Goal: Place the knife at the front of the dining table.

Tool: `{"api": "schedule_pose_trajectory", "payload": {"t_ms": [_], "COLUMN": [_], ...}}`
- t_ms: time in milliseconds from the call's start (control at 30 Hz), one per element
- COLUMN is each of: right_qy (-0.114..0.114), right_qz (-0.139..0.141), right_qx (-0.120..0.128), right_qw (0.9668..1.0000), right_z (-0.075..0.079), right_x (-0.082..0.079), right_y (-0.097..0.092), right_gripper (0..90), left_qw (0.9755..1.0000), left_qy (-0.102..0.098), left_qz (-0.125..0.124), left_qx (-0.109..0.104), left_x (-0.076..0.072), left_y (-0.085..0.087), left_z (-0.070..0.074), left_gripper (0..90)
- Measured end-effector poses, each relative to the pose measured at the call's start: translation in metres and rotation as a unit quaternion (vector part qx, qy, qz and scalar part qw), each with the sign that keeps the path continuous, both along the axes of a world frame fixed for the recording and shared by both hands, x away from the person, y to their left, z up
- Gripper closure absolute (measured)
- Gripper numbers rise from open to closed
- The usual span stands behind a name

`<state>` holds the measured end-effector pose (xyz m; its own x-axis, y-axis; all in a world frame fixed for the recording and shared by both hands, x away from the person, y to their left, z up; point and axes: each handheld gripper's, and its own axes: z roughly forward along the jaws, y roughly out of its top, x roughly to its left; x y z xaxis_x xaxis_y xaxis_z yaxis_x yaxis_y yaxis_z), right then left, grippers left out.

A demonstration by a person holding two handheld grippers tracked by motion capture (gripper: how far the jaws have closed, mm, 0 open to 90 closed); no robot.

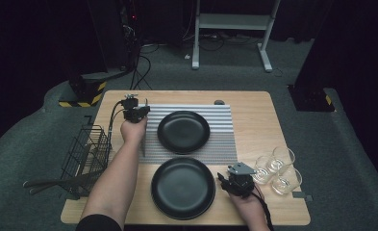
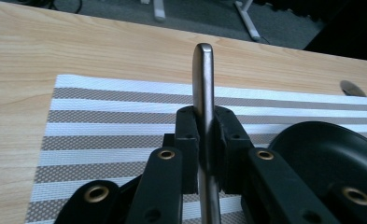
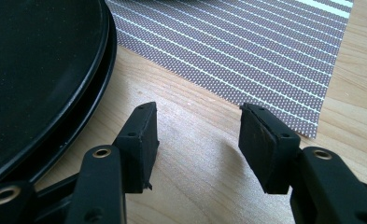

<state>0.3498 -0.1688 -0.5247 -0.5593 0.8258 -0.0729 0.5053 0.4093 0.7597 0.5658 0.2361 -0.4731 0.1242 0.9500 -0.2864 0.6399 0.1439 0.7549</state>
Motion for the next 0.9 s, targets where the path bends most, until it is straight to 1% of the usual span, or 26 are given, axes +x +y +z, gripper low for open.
{"api": "schedule_pose_trajectory", "payload": {"t_ms": [133, 167, 300, 500, 600, 633, 767, 833, 900], "right_qy": [0.0, 0.0, 0.001, 0.001, 0.0, 0.0, 0.0, 0.001, 0.0], "right_qz": [-0.001, -0.001, -0.003, -0.004, -0.004, -0.004, -0.005, -0.005, -0.005], "right_qx": [-0.001, -0.002, -0.006, -0.009, -0.011, -0.011, -0.013, -0.014, -0.014], "right_qw": [1.0, 1.0, 1.0, 1.0, 0.9999, 0.9999, 0.9999, 0.9999, 0.9999], "right_z": [0.0, 0.0, 0.0, 0.0, 0.0, 0.0, -0.001, -0.001, -0.001], "right_x": [0.0, 0.0, 0.001, 0.001, 0.0, 0.0, 0.001, 0.0, 0.0], "right_y": [0.0, 0.0, 0.001, 0.002, 0.002, 0.002, 0.002, 0.002, 0.003], "right_gripper": [47.2, 47.3, 47.3, 47.4, 47.4, 47.4, 47.4, 47.4, 47.4], "left_qw": [1.0, 0.9999, 0.9997, 0.9995, 0.999, 0.999, 0.9986, 0.9987, 0.9986], "left_qy": [0.005, 0.007, 0.015, 0.014, 0.018, 0.018, 0.023, 0.026, 0.031], "left_qz": [0.003, 0.006, -0.001, -0.009, -0.005, -0.006, -0.008, -0.005, -0.007], "left_qx": [-0.006, -0.014, -0.018, -0.028, -0.042, -0.04, -0.047, -0.044, -0.043], "left_x": [0.001, 0.001, 0.003, 0.004, 0.004, 0.004, 0.004, 0.004, 0.005], "left_y": [0.006, 0.006, 0.008, 0.008, 0.01, 0.01, 0.01, 0.01, 0.01], "left_z": [-0.007, -0.009, -0.016, -0.019, -0.021, -0.021, -0.024, -0.025, -0.027], "left_gripper": [80.7, 80.6, 80.4, 80.5, 80.8, 80.8, 80.7, 80.5, 80.6]}}
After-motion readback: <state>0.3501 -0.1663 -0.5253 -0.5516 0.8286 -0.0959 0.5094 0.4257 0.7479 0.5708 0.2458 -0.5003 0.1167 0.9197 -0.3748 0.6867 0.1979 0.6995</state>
